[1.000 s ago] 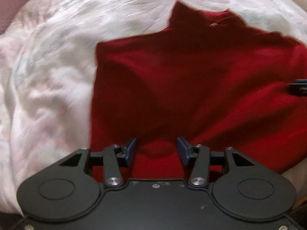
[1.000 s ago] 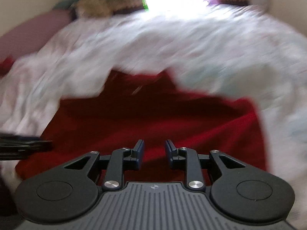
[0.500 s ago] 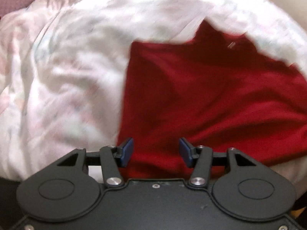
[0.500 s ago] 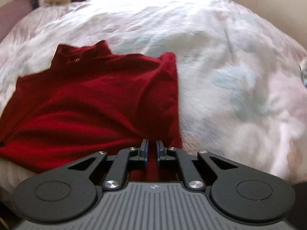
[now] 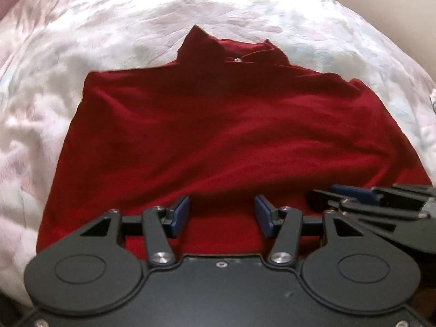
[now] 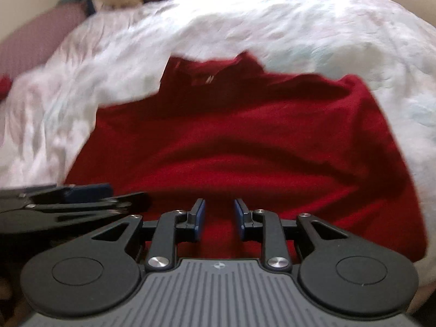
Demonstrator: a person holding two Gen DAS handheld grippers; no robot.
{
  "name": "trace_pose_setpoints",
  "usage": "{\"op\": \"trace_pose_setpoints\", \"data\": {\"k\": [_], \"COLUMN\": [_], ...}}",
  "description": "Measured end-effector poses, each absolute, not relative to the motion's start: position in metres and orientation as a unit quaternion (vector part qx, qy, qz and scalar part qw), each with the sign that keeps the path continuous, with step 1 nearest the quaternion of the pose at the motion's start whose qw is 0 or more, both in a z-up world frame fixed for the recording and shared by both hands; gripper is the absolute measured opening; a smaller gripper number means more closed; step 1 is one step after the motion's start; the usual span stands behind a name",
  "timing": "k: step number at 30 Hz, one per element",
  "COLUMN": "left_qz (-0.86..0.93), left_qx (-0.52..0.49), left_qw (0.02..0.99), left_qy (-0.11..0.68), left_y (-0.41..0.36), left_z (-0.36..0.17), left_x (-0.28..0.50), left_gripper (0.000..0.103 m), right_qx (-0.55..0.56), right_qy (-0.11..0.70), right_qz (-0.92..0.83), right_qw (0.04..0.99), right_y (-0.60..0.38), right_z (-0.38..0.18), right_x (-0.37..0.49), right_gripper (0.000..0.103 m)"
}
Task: Fold small clothes
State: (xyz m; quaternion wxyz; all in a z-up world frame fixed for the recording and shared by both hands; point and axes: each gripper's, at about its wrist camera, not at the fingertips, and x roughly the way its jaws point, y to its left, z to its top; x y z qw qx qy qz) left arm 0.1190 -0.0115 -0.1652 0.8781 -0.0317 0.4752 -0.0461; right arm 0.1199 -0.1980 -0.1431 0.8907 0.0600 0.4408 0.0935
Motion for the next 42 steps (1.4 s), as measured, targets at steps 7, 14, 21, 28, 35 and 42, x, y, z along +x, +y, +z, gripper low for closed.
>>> {"op": "trace_pose_setpoints", "data": {"k": [7,14,21,28,35,42], "left_qz": [-0.038,-0.022,0.011,0.081,0.085,0.085], "left_qx": [-0.037,-0.044,-0.079,-0.055,-0.102,-0.106], "left_qw": [0.876,0.875,0.87,0.864,0.859,0.858], "left_qy": [0.48,0.481,0.486,0.493,0.494,0.496], "left_y": [-0.01,-0.006,0.036,0.066,0.097,0.097], "left_z": [-0.168,-0.168,-0.168,-0.168,-0.167,-0.161], "left_x": [0.12,0.124,0.124,0.121,0.113,0.117], "left_gripper": [0.059,0.059,0.059,0.059,0.06,0.057], "right_qx": [0.056,0.065,0.076,0.11,0.11,0.129], "right_qy": [0.448,0.451,0.453,0.45,0.447,0.44], "right_qz": [0.091,0.092,0.07,0.043,0.017,-0.022], "right_qw": [0.888,0.885,0.886,0.885,0.887,0.888], "right_y": [-0.195,-0.198,-0.222,-0.265,-0.291,-0.324], "right_z": [-0.15,-0.151,-0.146,-0.141,-0.137,-0.132], "right_x": [0.12,0.121,0.119,0.115,0.109,0.105], "right_gripper": [0.033,0.04,0.046,0.046,0.045,0.044]}}
